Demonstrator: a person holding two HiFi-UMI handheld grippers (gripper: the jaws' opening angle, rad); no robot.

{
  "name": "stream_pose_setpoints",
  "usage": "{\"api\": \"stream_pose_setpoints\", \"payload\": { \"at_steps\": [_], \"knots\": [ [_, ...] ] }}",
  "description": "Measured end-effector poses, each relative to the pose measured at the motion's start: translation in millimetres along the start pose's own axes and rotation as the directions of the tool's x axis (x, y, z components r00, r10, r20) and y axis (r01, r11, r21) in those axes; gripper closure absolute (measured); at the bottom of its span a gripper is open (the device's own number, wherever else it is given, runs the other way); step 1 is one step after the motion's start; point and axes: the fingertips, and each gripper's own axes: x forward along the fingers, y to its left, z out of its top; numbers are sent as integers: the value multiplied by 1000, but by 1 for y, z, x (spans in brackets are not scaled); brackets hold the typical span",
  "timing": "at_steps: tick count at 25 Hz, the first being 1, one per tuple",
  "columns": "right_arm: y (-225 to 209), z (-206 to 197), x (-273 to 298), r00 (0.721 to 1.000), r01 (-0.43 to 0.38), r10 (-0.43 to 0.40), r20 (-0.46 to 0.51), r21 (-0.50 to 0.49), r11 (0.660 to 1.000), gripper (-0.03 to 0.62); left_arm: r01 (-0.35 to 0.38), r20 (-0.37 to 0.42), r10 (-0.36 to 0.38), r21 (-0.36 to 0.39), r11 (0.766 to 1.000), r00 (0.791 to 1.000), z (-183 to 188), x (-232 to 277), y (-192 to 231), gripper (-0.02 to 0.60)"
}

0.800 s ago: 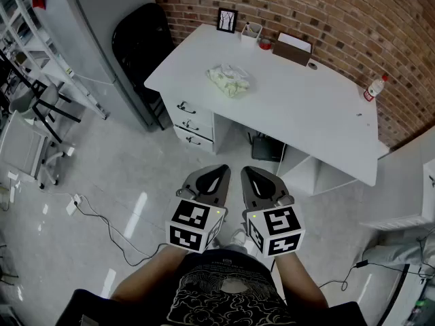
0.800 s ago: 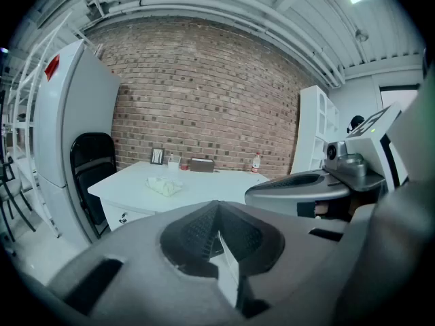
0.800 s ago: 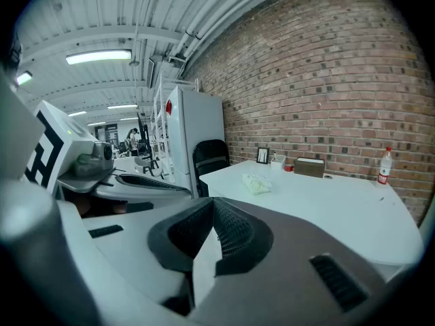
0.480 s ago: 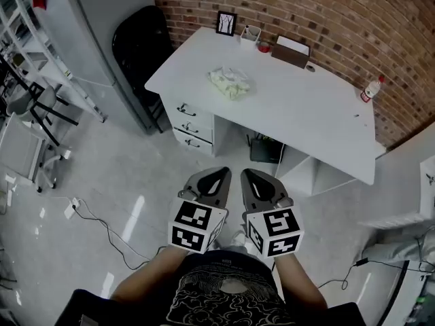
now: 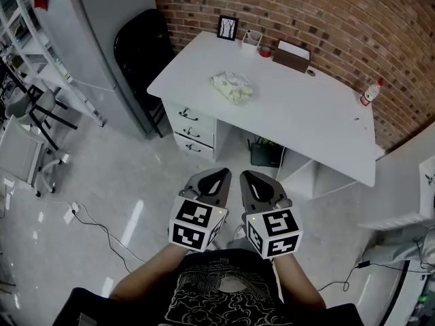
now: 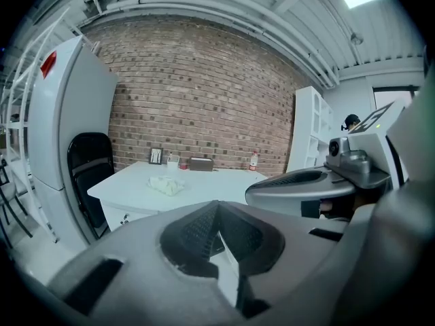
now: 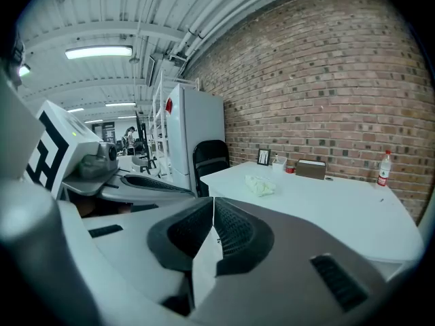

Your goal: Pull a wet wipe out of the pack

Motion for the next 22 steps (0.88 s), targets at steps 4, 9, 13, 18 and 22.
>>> {"api": "stream_pose_setpoints", "payload": {
  "at_steps": [4, 9, 13, 18, 22],
  "knots": [
    [-12, 2, 9, 1000, -3, 3, 5, 7, 1000, 576, 1, -2, -1, 2, 1000, 1000, 3, 12, 3, 569],
    [-32, 8, 27, 1000, -21, 21, 11, 6, 1000, 576, -12, -9, 12, 0, 1000, 1000, 9, 38, 9, 569],
    [-55, 11, 43, 999, -44, 44, 4, 10, 999, 576, -31, -23, 31, -7, 999, 999, 14, 63, 15, 569],
    [-84, 15, 64, 997, -71, 71, -6, 18, 997, 576, -35, -37, 34, -29, 999, 999, 21, 100, 20, 569],
    [-109, 12, 77, 996, -85, 85, -21, 17, 996, 576, -42, -44, 40, -32, 999, 998, 27, 131, 20, 569]
  ]
}}
